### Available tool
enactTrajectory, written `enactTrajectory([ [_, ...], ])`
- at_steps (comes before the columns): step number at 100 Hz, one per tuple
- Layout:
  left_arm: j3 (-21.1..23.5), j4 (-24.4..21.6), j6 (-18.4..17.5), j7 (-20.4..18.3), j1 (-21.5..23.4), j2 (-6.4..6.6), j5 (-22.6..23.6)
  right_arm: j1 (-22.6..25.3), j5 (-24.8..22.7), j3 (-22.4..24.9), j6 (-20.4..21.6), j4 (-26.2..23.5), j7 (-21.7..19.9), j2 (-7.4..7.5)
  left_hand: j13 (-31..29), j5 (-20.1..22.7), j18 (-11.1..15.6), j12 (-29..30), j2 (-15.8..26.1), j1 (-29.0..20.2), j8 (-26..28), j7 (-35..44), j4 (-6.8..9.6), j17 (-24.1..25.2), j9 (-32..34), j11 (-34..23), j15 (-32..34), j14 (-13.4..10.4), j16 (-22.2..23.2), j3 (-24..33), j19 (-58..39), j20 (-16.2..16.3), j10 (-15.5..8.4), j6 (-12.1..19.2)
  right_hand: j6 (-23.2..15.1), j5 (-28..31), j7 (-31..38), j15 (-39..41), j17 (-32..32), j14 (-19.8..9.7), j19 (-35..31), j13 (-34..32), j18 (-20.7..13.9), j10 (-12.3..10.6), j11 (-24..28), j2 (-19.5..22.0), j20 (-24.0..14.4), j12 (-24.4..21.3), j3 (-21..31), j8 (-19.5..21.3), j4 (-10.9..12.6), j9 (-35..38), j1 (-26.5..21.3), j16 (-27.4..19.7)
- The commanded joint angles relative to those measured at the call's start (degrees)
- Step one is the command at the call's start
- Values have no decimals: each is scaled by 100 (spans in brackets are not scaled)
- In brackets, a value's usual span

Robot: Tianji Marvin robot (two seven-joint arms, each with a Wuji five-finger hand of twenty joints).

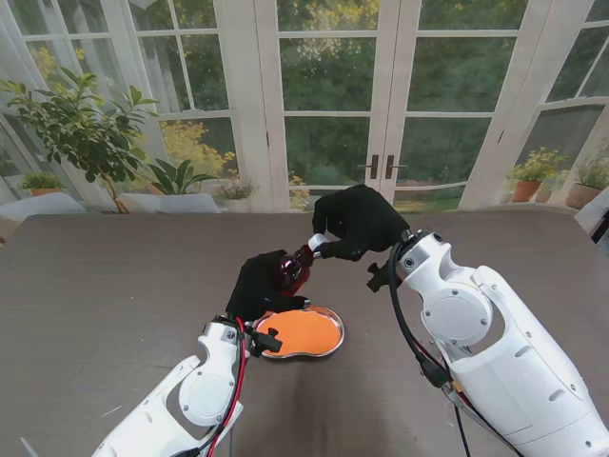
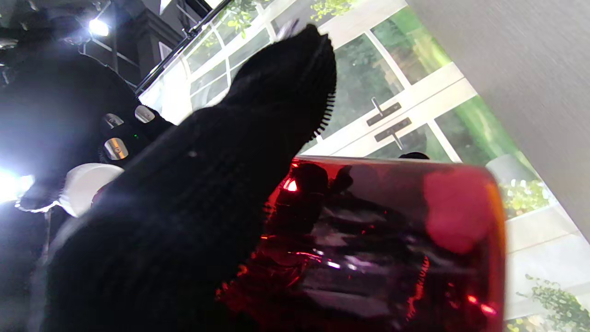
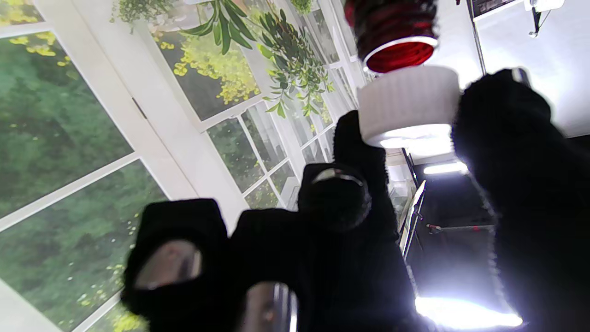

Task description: Collect the cotton balls from the tray into a sample bottle

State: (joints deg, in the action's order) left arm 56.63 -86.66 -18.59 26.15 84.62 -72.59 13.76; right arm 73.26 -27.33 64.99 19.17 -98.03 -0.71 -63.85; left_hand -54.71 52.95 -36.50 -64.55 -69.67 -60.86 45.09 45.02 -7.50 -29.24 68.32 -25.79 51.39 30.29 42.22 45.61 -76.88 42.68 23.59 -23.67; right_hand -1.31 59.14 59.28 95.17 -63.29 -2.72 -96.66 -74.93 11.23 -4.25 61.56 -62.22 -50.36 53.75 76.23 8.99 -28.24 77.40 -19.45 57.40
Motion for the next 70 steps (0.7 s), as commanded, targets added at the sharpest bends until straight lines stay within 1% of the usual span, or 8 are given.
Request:
enactTrajectory([
  [1,11,1,-26,-118,-8,-6,-26,41,-63,-63,69,-74,-103,-10,-109,539,42,-76,4689,-379,152,746,101,157,252,0,25,551,55,477,61,90,-26,832,-138,327,639,390,-124,-413,-541,-59,93,-30,154,452,10,102,511,510,411,524,-550,-16],
  [14,15,8,-42,-126,-8,-2,-21,30,-112,-136,131,-59,-117,-2,-109,533,42,-76,4689,-377,151,743,99,157,250,0,28,547,56,477,61,91,-20,838,-150,323,635,390,-114,-410,-538,-59,86,-31,152,452,10,104,510,513,412,524,-549,-16],
  [34,16,16,-67,-127,-6,0,-11,-5,-288,-211,208,8,-22,-7,-114,535,37,-76,4685,-380,152,744,100,154,256,-3,28,548,55,482,62,91,-21,831,-172,321,628,390,-108,-414,-536,-59,78,-38,145,441,10,107,518,516,410,522,-547,-16],
  [70,4,17,-71,-150,5,5,-16,-68,-460,-231,157,92,155,-34,-117,537,34,-73,4686,-377,152,746,100,154,255,-3,27,548,54,487,64,91,-24,834,-173,331,627,390,-98,-407,-531,-59,71,-42,146,404,9,126,536,512,396,522,-537,-16],
])
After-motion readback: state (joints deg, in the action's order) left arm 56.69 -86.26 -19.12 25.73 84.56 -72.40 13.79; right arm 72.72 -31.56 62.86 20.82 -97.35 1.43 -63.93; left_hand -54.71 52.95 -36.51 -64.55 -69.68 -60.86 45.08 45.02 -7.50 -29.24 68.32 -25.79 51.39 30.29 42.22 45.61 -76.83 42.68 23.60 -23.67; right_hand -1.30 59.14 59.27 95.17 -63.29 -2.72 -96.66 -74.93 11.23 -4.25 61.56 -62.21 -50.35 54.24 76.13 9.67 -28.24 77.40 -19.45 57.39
